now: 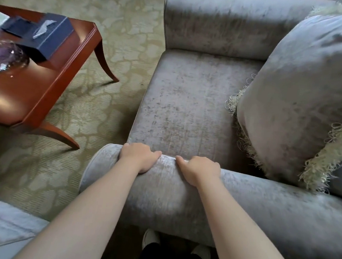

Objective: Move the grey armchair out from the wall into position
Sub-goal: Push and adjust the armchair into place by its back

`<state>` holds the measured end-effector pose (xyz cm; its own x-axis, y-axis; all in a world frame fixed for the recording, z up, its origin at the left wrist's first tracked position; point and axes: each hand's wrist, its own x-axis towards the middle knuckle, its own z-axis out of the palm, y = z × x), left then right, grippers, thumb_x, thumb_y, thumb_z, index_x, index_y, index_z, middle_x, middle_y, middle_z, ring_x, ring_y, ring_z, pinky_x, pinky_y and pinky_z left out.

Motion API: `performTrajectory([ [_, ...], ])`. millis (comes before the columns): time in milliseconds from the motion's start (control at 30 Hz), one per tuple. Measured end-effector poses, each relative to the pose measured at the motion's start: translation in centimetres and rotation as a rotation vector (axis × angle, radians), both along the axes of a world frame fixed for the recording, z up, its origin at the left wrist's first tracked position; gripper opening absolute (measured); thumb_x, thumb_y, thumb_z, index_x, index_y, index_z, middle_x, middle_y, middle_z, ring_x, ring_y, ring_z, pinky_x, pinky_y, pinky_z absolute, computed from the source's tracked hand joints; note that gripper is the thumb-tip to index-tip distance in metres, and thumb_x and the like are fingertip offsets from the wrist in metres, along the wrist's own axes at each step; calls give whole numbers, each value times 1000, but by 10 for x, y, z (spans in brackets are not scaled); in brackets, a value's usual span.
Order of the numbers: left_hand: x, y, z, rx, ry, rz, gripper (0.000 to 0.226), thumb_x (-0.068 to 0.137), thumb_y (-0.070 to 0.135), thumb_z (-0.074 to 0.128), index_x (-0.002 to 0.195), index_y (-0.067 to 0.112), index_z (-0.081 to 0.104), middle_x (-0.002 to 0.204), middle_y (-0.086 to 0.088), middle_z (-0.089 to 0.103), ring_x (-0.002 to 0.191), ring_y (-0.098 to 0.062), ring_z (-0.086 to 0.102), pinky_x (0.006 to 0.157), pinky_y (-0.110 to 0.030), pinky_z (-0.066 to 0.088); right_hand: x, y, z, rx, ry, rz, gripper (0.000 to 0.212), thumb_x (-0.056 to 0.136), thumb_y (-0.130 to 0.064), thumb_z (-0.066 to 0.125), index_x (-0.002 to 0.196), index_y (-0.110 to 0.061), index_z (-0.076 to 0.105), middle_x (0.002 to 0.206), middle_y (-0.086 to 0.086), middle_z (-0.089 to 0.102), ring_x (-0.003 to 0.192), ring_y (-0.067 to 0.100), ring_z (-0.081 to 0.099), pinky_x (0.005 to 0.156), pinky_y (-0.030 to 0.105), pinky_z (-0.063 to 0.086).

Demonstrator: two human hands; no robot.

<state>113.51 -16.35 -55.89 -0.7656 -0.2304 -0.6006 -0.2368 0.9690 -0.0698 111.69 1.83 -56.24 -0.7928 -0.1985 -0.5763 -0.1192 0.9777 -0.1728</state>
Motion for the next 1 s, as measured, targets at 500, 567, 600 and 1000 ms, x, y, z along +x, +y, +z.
performTrajectory([
  [500,16,12,11,-14,-56,-10,52,93,39,17,118,17,57,125,-7,56,117,-25,48,96,-41,31,23,30,13,-105,63,40,58,93,-57,25,108,-13,60,116,9,60,108,28,55,89,39,36],
  [567,12,20,14,-59,-95,66,53,93,39,18,126,16,52,133,-8,50,124,-26,42,101,-42,27,29,59,18,-165,149,39,47,94,-52,30,98,-15,58,108,6,60,102,27,55,85,37,38],
  [600,10,27,16,-88,-119,106,54,93,38,18,131,15,49,137,-9,46,128,-27,39,103,-43,25,31,79,20,-172,186,23,42,94,-50,32,94,-17,57,104,4,59,99,26,55,83,36,38],
  [1000,2,322,14,244,28,-199,71,91,56,21,135,4,40,136,-19,43,129,-37,30,105,-57,13,1,281,13,137,221,-317,33,91,-39,42,105,-19,63,112,8,56,103,30,57,77,33,45],
])
